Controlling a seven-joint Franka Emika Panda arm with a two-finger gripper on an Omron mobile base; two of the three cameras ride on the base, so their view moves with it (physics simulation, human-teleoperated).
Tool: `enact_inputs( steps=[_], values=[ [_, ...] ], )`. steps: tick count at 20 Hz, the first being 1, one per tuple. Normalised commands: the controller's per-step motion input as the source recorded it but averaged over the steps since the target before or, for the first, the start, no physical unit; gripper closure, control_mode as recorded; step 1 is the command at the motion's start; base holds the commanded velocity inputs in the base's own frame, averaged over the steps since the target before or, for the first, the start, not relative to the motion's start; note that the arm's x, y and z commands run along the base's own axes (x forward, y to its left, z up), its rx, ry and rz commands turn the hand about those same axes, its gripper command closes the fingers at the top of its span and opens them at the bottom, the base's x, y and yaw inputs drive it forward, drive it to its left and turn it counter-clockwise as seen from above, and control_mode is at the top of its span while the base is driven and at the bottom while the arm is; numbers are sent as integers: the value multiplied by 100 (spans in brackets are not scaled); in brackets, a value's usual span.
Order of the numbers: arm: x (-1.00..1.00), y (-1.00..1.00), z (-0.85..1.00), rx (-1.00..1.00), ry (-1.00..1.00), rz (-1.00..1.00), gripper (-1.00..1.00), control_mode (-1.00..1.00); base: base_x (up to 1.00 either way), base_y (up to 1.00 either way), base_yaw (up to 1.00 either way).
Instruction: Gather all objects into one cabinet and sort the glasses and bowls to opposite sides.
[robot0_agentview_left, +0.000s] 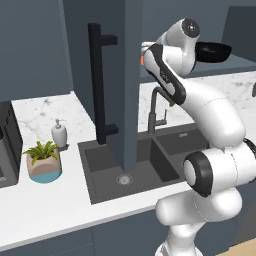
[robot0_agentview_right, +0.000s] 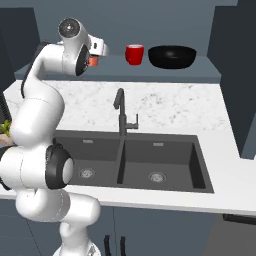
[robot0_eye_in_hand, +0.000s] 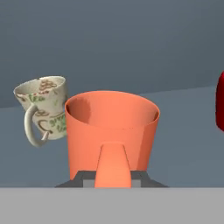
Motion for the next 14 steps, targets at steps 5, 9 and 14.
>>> enact_inputs(
  steps=[5, 9, 14],
  values=[
    [5, 45, 0, -1, 0, 0, 100, -100, 0, 0, 0],
    [33, 2, -26, -8, 0, 0, 100, -100, 0, 0, 0],
    [31, -3, -48, -12, 0, 0, 100, -100, 0, 0, 0]
  ],
)
